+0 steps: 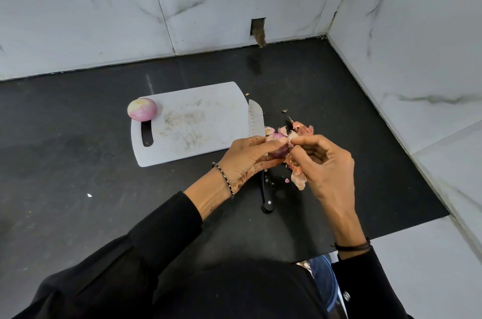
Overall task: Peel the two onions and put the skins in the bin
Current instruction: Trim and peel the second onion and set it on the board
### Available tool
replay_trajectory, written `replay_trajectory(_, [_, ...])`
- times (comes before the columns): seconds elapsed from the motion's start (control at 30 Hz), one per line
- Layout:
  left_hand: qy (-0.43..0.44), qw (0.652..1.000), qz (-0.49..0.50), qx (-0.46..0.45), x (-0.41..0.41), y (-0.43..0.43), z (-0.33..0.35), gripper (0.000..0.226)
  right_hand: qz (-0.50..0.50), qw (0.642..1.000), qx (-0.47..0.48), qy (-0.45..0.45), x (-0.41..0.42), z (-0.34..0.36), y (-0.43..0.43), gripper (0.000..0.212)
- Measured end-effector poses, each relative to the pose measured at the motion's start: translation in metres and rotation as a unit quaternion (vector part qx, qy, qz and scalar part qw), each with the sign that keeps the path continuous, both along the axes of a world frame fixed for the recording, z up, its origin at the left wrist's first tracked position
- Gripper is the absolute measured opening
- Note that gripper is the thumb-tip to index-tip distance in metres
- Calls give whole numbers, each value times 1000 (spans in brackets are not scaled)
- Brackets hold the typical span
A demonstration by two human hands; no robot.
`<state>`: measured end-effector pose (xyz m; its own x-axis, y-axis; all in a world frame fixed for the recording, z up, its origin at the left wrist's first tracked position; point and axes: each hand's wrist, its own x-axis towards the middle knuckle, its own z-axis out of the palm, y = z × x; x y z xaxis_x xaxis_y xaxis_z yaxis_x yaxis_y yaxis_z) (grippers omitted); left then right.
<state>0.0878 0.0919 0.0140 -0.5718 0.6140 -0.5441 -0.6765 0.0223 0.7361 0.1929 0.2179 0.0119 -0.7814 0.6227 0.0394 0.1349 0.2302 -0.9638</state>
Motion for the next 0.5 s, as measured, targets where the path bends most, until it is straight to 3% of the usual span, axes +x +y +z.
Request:
replay_trajectory(0.17, [-32,998,32,32,1,-5,-4,31,-70,994,-79,11,-1,-2,5,6])
replay_trajectory(0.33, [-73,995,47,48,0,-9,-4,28,-88,995,7,-45,2,-16,17,7])
replay_trajectory(0.5, [-93,992,46,68,-4,-12,-3,38,-45,988,90,-116,2,-24,22,18])
